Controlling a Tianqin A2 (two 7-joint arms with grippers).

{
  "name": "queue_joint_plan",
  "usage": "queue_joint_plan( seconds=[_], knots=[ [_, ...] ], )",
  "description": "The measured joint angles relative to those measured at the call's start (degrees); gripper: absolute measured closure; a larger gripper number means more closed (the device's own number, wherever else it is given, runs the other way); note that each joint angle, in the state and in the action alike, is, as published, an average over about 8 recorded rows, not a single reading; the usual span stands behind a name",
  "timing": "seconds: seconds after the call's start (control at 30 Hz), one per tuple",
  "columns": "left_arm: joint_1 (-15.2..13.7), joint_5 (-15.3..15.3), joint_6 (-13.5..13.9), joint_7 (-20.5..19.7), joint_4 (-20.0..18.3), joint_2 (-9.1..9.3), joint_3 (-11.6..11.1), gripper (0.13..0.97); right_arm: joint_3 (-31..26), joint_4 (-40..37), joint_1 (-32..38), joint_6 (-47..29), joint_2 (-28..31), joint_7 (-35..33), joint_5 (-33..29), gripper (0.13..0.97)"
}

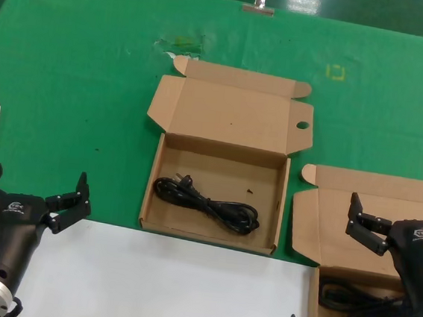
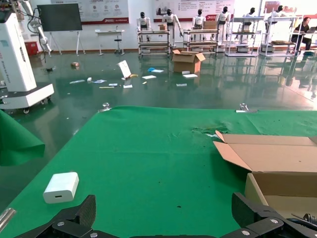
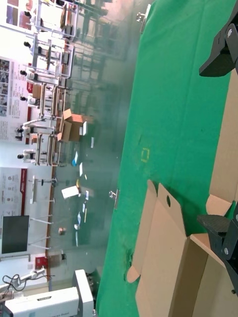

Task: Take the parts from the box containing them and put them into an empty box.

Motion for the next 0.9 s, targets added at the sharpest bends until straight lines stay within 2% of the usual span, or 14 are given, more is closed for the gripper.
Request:
queue_joint_plan(
  seconds=[0.9],
  knots=[
    [0.00, 0.00, 0.00, -0.02, 0.00, 0.00, 0.00, 0.132, 0.00, 0.00, 0.00, 0.00, 0.00, 0.00, 0.00, 0.129]
  ],
)
